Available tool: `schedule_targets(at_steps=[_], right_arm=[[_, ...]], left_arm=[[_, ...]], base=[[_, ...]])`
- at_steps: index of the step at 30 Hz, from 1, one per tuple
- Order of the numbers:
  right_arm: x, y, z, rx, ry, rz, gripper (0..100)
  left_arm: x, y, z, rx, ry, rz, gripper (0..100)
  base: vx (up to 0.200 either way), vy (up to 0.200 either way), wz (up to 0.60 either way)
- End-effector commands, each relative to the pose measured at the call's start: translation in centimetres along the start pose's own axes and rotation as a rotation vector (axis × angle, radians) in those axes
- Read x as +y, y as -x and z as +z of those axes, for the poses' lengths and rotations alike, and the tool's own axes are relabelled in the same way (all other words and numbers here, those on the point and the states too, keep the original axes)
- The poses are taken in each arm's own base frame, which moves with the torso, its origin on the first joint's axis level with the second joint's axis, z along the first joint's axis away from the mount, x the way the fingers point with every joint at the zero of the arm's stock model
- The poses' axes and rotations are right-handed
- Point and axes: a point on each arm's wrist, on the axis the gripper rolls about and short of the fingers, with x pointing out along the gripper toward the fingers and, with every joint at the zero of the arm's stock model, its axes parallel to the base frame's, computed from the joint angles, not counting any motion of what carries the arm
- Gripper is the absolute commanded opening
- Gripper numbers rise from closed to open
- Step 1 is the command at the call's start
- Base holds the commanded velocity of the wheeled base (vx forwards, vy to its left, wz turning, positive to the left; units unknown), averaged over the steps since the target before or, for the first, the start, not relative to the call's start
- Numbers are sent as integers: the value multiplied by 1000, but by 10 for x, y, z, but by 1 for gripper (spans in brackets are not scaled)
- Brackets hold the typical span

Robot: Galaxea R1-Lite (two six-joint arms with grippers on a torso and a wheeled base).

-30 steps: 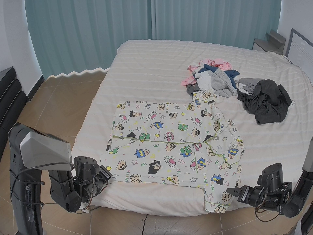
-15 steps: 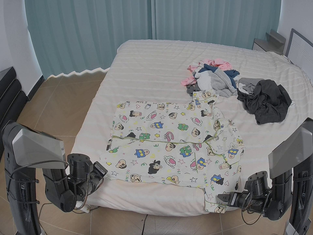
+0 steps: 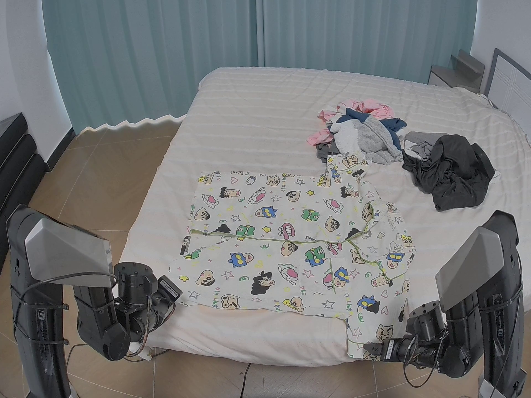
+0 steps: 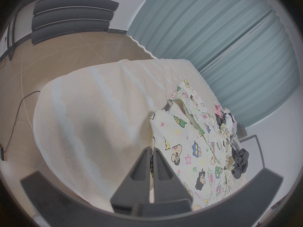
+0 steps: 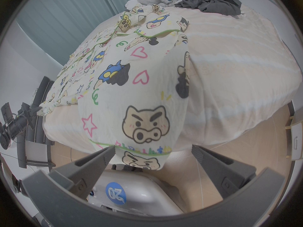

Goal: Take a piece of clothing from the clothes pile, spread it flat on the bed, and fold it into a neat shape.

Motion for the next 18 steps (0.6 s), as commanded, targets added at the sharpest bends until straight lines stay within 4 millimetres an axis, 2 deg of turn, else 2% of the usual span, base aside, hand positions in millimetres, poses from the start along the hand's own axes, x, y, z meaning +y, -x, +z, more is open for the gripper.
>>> schedule_targets(at_steps=[1, 13, 14, 18], right_arm=[[3, -6, 2, -12, 14, 10, 100], [12, -22, 4, -36, 53, 38, 100], [12, -23, 4, -41, 50, 39, 0], [13, -20, 5, -44, 49, 44, 0]], left_arm=[[1, 0, 0, 1, 0, 2, 0], [1, 0, -1, 3, 0, 3, 0], [1, 0, -1, 3, 0, 3, 0], [1, 0, -1, 3, 0, 3, 0]], base=[[0, 0, 0], [0, 0, 0], [0, 0, 0], [0, 0, 0]])
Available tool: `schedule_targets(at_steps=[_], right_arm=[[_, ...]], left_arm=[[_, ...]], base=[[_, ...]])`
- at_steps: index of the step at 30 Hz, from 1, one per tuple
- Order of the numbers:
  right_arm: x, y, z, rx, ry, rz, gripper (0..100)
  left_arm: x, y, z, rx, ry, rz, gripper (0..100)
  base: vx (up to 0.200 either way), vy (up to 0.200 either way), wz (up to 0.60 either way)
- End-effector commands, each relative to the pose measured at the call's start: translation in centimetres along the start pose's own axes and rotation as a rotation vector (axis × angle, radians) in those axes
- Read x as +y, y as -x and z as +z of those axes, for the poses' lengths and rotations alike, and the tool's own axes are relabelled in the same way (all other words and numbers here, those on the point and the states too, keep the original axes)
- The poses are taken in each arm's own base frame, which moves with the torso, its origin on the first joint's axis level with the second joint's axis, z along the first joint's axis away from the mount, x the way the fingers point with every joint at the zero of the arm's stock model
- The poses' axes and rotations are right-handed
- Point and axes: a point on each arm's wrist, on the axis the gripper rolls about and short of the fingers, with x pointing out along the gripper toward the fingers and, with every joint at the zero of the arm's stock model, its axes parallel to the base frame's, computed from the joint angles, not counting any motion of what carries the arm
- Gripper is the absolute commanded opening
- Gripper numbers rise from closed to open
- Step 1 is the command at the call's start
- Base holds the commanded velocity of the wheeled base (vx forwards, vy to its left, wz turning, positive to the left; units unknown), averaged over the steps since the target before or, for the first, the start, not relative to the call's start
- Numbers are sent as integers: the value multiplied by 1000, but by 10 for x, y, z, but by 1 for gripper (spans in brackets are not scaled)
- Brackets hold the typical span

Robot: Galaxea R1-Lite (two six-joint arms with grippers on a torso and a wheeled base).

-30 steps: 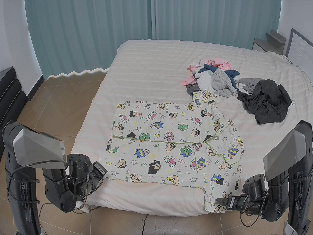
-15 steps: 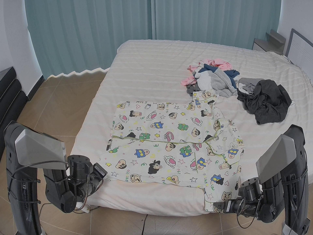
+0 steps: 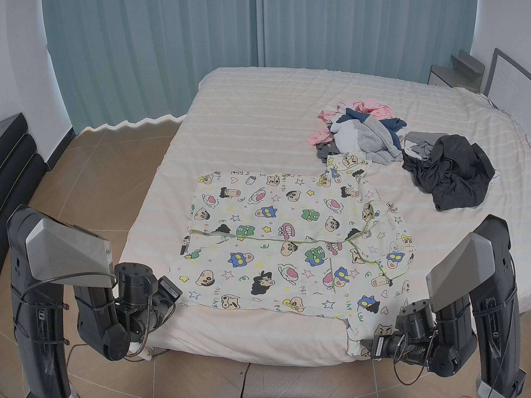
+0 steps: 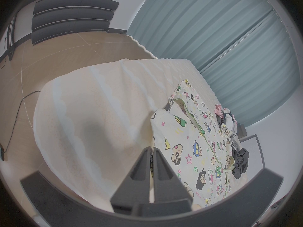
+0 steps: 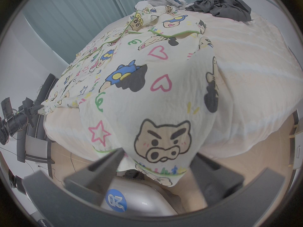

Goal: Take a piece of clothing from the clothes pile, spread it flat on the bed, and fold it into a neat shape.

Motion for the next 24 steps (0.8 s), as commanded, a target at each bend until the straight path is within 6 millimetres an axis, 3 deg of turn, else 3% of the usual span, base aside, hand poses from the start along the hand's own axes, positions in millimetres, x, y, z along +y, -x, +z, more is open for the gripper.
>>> schedule_targets(at_steps=[1, 8, 14, 24], right_arm=[[0, 2, -1, 4, -1, 0, 0], [-7, 16, -8, 53, -8, -30, 0], [-2, 39, 5, 11, -18, 48, 0], [-1, 43, 7, -10, -14, 26, 0]], left_arm=[[0, 0, 0, 0, 0, 1, 0], [2, 1, -1, 4, -5, 7, 0], [7, 8, -5, 21, -70, 22, 0], [17, 20, -10, 19, -143, 10, 0]], base=[[0, 0, 0], [0, 0, 0], [0, 0, 0], [0, 0, 0]])
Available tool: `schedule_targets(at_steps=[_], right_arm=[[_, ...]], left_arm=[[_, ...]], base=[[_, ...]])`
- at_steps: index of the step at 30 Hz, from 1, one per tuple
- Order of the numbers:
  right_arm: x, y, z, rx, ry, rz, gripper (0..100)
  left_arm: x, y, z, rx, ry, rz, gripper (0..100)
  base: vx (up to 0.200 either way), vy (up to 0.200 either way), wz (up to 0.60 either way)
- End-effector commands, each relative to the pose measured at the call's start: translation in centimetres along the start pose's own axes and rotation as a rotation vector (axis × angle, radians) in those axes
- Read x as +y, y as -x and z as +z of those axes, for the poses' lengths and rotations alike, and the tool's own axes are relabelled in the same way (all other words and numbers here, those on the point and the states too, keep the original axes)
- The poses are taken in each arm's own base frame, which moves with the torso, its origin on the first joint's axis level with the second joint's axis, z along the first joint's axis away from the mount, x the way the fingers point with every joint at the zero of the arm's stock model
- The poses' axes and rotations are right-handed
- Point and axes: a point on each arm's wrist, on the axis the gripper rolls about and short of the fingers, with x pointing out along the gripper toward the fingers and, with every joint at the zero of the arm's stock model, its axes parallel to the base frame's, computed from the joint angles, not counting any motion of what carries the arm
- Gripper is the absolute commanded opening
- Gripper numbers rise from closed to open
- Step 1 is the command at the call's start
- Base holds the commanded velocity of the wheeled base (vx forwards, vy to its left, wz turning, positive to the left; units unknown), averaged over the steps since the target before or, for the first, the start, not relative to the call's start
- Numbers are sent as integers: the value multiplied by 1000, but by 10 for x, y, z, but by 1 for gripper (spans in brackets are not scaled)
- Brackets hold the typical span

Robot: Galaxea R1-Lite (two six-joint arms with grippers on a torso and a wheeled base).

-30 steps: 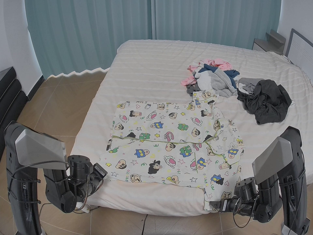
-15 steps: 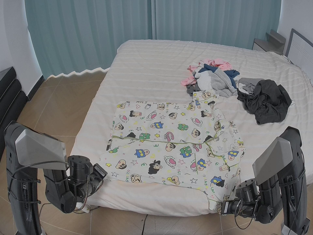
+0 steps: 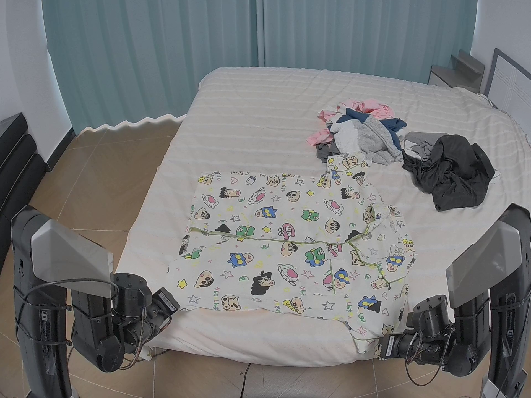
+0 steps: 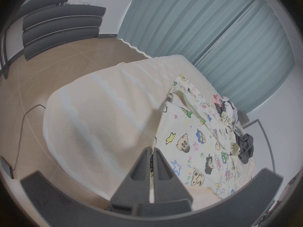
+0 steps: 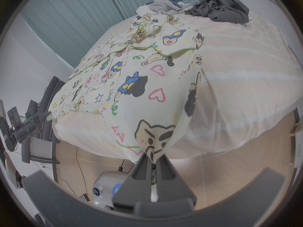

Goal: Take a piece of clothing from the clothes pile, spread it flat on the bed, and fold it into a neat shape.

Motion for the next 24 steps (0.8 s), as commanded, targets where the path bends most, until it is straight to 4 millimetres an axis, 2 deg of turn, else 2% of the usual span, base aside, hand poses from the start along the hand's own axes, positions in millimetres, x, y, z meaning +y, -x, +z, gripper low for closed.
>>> schedule_targets(at_steps=[1, 10, 24], right_arm=[[0, 9, 2, -10, 1, -10, 0], [1, 29, 5, 35, 10, -41, 0], [4, 30, 2, 44, 28, -49, 0]], left_arm=[[5, 2, -4, 14, -8, 14, 0], [8, 4, -6, 35, -26, 23, 0], [11, -2, -10, 131, -44, -38, 0]], base=[[0, 0, 0], [0, 0, 0], [0, 0, 0]])
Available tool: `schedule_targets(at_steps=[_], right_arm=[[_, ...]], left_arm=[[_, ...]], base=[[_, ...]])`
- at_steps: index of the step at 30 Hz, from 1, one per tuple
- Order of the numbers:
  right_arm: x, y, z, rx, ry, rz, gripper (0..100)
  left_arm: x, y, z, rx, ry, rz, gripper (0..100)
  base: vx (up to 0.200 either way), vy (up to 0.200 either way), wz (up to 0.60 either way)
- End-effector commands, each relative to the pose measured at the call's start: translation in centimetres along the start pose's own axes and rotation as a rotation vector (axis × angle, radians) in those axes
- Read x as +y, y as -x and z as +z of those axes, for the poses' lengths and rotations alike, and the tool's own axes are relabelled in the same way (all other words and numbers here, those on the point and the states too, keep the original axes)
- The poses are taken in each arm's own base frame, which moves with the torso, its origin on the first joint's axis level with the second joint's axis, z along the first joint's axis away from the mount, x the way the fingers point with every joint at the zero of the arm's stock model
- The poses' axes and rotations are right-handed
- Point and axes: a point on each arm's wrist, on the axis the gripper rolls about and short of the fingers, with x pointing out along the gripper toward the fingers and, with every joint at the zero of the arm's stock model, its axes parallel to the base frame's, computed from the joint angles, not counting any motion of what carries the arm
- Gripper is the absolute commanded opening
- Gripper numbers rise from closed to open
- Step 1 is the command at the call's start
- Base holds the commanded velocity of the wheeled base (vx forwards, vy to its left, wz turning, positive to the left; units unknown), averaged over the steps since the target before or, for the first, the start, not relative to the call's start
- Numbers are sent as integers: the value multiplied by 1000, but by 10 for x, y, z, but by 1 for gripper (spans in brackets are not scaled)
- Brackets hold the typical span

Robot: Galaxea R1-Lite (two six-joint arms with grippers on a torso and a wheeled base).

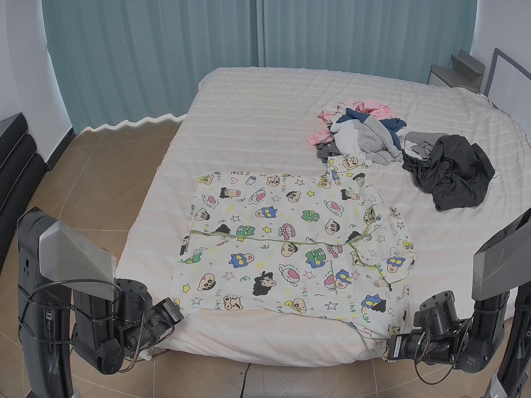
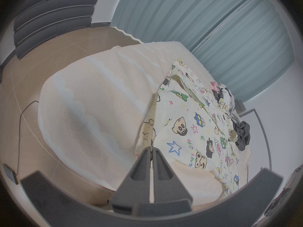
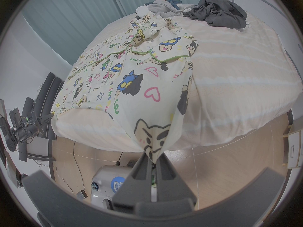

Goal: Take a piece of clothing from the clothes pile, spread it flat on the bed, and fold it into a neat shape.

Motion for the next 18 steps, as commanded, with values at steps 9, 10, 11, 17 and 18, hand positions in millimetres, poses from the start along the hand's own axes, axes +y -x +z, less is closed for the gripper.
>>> schedule_targets(at_steps=[9, 10, 11, 17, 18], right_arm=[[3, 5, -3, -4, 17, 9, 0], [3, 5, -3, -5, 17, 8, 0], [3, 5, -3, -12, 18, -1, 0], [6, 7, -3, -24, 29, 0, 0], [8, 9, -2, -31, 24, 10, 0]], left_arm=[[3, -3, 4, -51, -97, 34, 100], [3, -3, 4, -54, -102, 38, 100], [3, -4, 5, -63, -131, 44, 100], [-3, -11, 10, -94, -176, 15, 100], [-4, -13, 12, -97, -189, 6, 100]], base=[[0, 0, 0], [0, 0, 0], [0, 0, 0], [0, 0, 0], [0, 0, 0]])
